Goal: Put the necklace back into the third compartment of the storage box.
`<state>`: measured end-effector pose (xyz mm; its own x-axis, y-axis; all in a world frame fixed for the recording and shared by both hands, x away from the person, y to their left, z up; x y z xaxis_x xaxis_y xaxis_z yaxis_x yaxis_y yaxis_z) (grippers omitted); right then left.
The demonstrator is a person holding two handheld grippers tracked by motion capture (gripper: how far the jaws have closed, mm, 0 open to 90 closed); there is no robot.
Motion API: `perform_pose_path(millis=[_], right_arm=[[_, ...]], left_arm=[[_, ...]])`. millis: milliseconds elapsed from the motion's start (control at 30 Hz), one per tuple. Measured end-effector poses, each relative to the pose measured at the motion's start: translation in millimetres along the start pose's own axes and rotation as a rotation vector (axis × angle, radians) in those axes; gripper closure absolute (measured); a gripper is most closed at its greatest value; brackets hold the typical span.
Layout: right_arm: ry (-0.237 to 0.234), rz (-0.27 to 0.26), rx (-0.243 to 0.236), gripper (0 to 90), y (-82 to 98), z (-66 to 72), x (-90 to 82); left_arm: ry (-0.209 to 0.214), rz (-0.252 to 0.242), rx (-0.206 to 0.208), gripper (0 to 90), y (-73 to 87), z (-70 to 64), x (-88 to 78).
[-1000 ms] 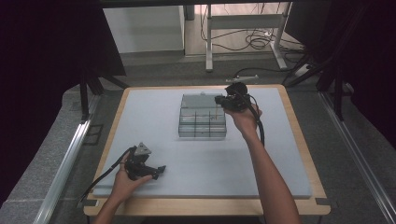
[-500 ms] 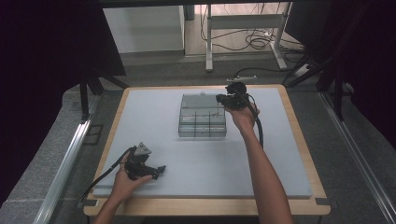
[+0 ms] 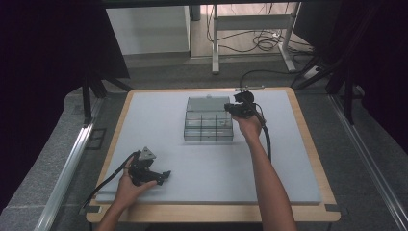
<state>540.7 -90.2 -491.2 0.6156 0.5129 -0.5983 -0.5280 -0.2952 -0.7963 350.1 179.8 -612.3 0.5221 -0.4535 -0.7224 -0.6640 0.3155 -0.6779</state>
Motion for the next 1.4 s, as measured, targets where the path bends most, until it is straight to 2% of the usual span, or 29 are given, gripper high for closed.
perform_pose_path(millis=[167, 633, 667, 700, 767, 1067, 1200, 1300, 1400], right_arm=[[0.002, 0.033, -0.001, 83.7, 12.6, -2.3, 9.3], [0.000, 0.098, 0.011, 83.3, 33.0, -1.7, 26.4], [0.002, 0.101, 0.010, 81.8, 34.3, -2.6, 27.1], [0.006, 0.102, 0.003, 76.1, 35.1, -4.0, 27.4], [0.004, 0.102, 0.003, 75.1, 35.2, -4.2, 27.4], [-0.011, 0.068, -0.014, 59.8, 30.8, -4.0, 17.5], [-0.045, 0.053, -0.016, 52.5, 30.7, -0.3, 6.7], [-0.036, 0.026, -0.040, 51.0, 33.3, 1.0, -3.8], [-0.049, 0.013, -0.052, 47.4, 39.8, 2.9, -17.3]], left_arm=[[-0.001, 0.001, 0.001, 0.0, 0.1, 0.2, 0.0], [0.000, 0.001, 0.000, 0.0, 0.0, 0.1, 0.0], [0.000, 0.001, 0.001, 0.0, 0.0, 0.1, 0.0], [0.000, 0.001, 0.001, 0.0, 0.0, 0.1, 0.0], [0.000, 0.001, 0.001, 0.0, 0.0, 0.1, 0.0], [0.000, 0.001, 0.000, 0.0, 0.0, 0.0, 0.0], [0.000, 0.001, 0.001, 0.0, 0.0, 0.1, 0.0], [0.000, 0.001, 0.001, 0.0, 0.0, 0.1, 0.1], [0.000, 0.001, 0.000, 0.0, 0.0, 0.1, 0.1]])
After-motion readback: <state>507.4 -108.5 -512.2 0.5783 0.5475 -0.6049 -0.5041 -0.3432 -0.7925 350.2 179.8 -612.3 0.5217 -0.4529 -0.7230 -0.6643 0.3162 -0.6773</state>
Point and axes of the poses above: each handheld gripper's, and its own axes: x roughly forward along the jaws, y roughly out of its underside, z roughly to its left, the point moved 8 cm from there along x, roughly forward along the jaws, and after that the axes turned 6 degrees about -x, right-handed, at the moved point
